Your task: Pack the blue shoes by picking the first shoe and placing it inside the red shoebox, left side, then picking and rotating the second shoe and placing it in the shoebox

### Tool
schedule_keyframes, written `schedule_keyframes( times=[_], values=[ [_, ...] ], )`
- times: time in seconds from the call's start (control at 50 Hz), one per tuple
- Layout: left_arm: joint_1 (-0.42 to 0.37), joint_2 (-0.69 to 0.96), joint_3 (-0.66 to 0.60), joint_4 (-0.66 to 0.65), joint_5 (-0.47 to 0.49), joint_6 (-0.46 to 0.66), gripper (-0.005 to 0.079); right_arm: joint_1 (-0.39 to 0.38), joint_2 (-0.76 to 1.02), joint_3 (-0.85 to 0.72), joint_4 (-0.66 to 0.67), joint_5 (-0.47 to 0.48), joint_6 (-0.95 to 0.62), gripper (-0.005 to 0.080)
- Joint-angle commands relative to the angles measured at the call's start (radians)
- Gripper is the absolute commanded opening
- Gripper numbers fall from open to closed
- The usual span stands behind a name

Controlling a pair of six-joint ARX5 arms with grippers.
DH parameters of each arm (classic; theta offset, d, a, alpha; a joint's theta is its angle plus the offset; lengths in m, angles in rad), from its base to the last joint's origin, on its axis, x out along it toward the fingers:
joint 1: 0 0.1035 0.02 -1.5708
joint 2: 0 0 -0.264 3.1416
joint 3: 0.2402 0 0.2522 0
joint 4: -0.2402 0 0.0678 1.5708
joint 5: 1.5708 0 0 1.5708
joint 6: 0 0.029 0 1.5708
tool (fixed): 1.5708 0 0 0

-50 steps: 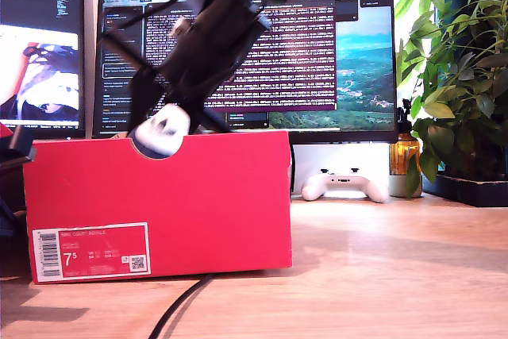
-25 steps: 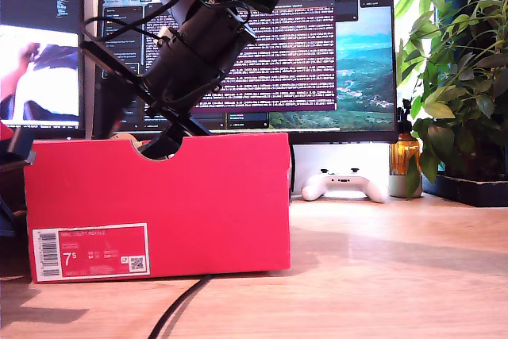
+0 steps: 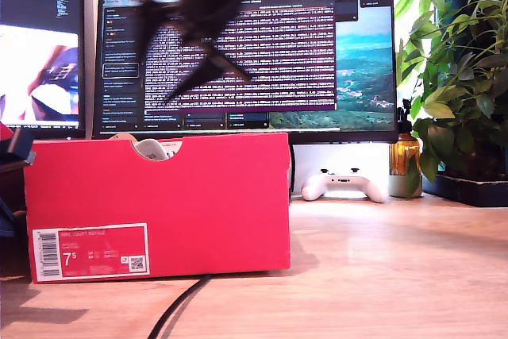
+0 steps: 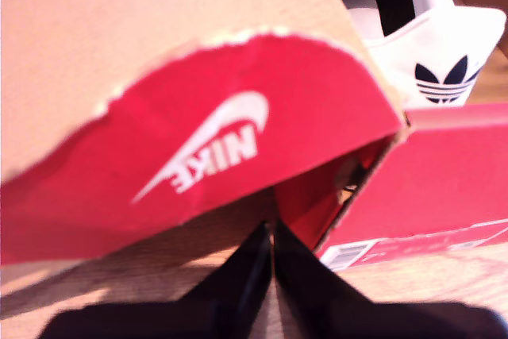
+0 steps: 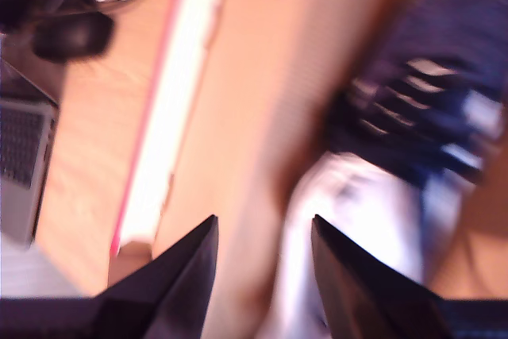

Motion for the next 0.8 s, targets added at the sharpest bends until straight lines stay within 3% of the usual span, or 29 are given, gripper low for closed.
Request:
schedule_keyframes(
  times=[0.0, 0.06, 0.2, 0.46, 0.5, 0.68, 0.78],
  values=[
    [0.001, 0.001, -0.011, 0.005, -0.003, 0.004, -0.0020, -0.027, -0.005, 0.026, -0.055, -0.002, -0.029, 0.0339],
    [0.001, 0.001, -0.011, 0.005, -0.002, 0.004, -0.0020, -0.046, -0.011, 0.039, -0.107, 0.056, -0.026, 0.0339],
    [0.001, 0.001, -0.011, 0.005, -0.002, 0.004, -0.0020, -0.069, -0.031, 0.048, -0.215, 0.286, 0.130, 0.0339],
    [0.001, 0.001, -0.011, 0.005, -0.002, 0.004, -0.0020, -0.102, -0.084, 0.048, -0.502, 0.634, 0.489, 0.0339],
    [0.001, 0.001, -0.011, 0.005, -0.002, 0.004, -0.0020, -0.108, -0.092, 0.048, -0.550, 0.680, 0.489, 0.0339],
    [0.001, 0.001, -0.011, 0.004, -0.002, 0.004, -0.0020, -0.141, -0.131, 0.046, -0.557, 0.709, 0.558, 0.0347],
    [0.001, 0.001, -0.011, 0.005, -0.002, 0.004, -0.0020, -0.158, -0.157, 0.037, -0.560, 0.722, 0.566, 0.0448]
  ],
)
